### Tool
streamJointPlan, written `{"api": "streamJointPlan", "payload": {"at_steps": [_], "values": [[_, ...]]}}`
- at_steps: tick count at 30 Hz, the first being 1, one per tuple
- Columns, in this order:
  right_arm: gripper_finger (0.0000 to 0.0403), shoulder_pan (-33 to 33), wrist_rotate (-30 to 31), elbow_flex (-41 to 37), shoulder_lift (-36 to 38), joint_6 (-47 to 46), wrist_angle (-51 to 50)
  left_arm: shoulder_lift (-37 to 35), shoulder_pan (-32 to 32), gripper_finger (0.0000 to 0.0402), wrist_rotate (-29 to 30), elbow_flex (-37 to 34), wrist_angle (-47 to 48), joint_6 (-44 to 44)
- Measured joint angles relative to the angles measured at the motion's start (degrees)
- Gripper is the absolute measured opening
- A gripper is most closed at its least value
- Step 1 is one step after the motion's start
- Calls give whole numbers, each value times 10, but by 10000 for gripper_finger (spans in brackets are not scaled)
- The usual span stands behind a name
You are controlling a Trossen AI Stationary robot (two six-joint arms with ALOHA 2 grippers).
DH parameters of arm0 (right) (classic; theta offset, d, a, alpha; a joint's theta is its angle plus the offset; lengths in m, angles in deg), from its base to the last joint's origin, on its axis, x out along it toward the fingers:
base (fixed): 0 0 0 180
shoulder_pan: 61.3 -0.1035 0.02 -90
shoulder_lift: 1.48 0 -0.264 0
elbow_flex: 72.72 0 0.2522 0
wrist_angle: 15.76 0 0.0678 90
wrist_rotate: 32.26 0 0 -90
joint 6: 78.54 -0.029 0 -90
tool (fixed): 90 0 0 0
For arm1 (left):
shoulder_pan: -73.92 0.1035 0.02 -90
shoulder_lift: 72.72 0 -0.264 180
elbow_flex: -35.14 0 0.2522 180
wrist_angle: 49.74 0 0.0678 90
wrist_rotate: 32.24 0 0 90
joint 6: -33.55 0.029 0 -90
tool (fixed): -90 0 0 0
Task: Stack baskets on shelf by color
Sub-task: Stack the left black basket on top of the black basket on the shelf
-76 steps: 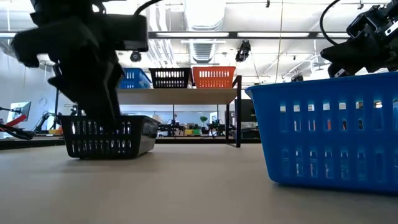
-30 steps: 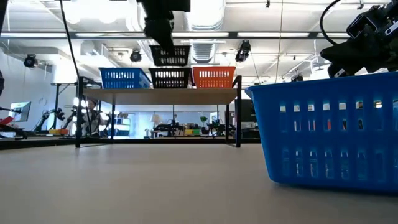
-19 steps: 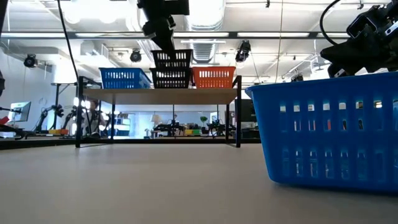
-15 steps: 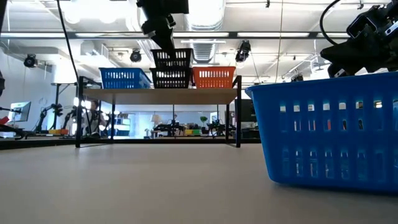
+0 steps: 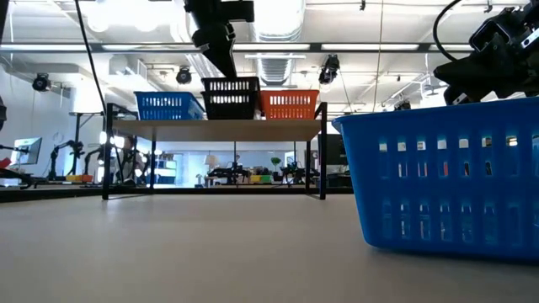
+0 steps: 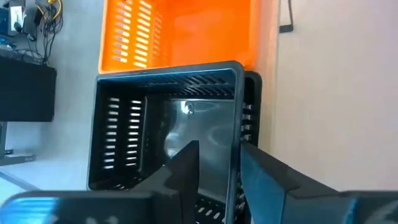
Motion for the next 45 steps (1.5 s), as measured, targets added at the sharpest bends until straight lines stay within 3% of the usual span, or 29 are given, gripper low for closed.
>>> {"api": "streamJointPlan", "payload": {"at_steps": [4, 10, 13, 20, 36, 45], "values": [[9, 0, 0, 0, 0, 0, 0, -4, 4, 115, -3, 1, -1, -18], [9, 0, 0, 0, 0, 0, 0, -8, 8, 151, -69, 1, -1, -31], [9, 0, 0, 0, 0, 0, 0, -6, 8, 167, -76, 0, -2, -31], [9, 0, 0, 0, 0, 0, 0, 10, 8, 171, -83, -5, -5, -30], [9, 0, 0, 0, 0, 0, 0, 23, 31, 55, -66, -30, -15, -29], [9, 0, 0, 0, 0, 0, 0, 13, 31, 38, -51, -30, -10, -29]]}}
